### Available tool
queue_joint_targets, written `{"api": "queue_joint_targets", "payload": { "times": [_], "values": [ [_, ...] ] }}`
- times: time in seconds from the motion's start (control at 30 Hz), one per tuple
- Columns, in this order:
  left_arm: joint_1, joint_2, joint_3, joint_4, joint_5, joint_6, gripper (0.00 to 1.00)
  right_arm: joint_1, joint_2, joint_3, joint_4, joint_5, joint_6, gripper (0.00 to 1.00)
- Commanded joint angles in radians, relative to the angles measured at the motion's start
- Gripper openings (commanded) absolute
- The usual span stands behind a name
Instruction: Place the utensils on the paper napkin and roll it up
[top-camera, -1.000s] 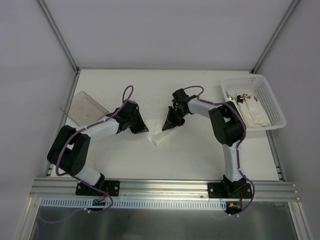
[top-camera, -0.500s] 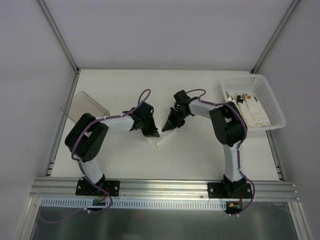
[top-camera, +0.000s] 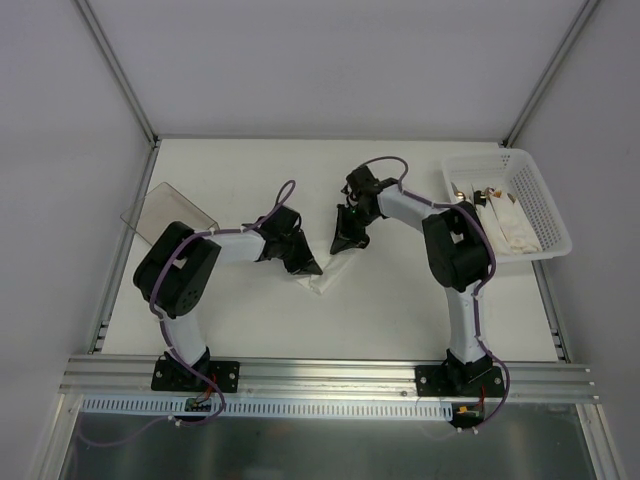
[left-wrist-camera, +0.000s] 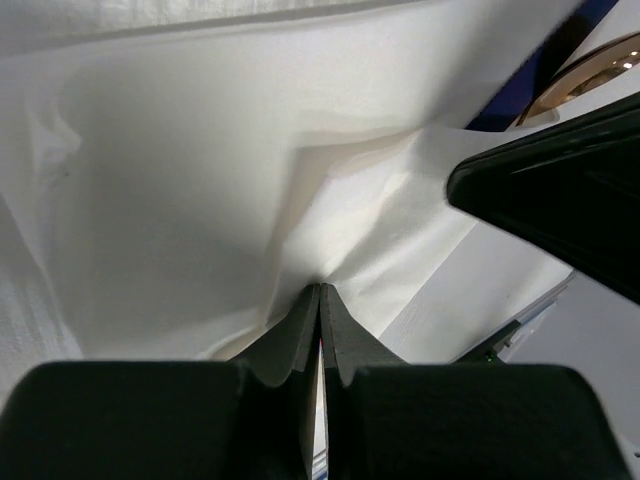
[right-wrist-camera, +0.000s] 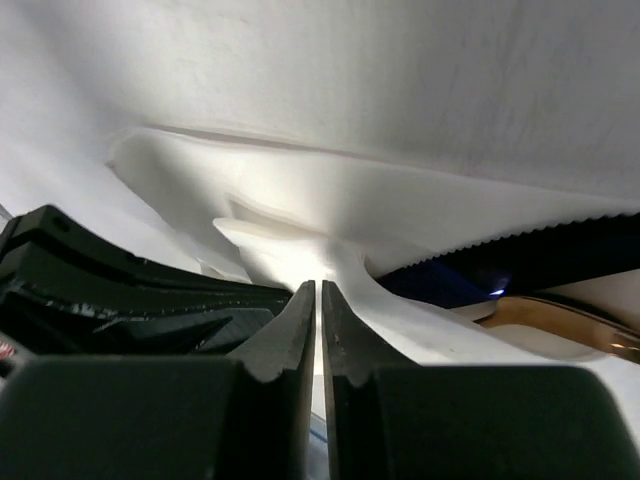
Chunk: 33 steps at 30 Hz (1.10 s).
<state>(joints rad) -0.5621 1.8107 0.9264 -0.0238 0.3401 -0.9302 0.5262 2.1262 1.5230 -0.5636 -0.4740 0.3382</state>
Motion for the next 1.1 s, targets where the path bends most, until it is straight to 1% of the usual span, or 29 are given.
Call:
{"api": "queue_joint_targets", "payload": {
  "times": [0.0,0.1,0.17,0.33,0.47,0.57,0.73,0.83,0.97,1.07],
  "values": [
    [0.045,0.036,-0.051,-0.129,-0.099,0.094,0.0,-0.011,0.023,0.094,-0.108,0.048,-0.217,0.09],
    [0.06,0.03,-0.037,-0.163,-0.108,0.132,0.0,-0.008,0.054,0.15,-0.133,0.035,-0.271,0.09],
    [0.079,0.027,-0.024,-0.18,-0.112,0.162,0.0,0.003,0.077,0.169,-0.13,0.0,-0.315,0.09],
    [0.117,0.033,0.031,-0.24,-0.098,0.237,0.0,0.031,0.09,0.178,-0.114,-0.072,-0.373,0.09],
    [0.139,0.033,0.057,-0.271,-0.099,0.284,0.0,0.063,0.055,0.154,-0.081,-0.098,-0.406,0.09],
    [0.145,0.041,0.074,-0.281,-0.092,0.303,0.01,0.084,0.057,0.138,-0.074,-0.065,-0.415,0.09],
    [0.148,0.044,0.074,-0.283,-0.079,0.307,0.01,0.084,0.09,0.123,-0.079,0.004,-0.395,0.08],
    [0.148,0.012,0.068,-0.278,-0.084,0.292,0.04,0.086,0.103,0.115,-0.082,0.052,-0.401,0.08],
    [0.145,-0.115,0.055,-0.235,-0.059,0.297,0.08,0.086,0.112,0.121,-0.09,0.087,-0.409,0.08],
    [0.143,-0.18,0.065,-0.231,-0.044,0.312,0.11,0.086,0.118,0.126,-0.091,0.097,-0.407,0.07]
  ]
}}
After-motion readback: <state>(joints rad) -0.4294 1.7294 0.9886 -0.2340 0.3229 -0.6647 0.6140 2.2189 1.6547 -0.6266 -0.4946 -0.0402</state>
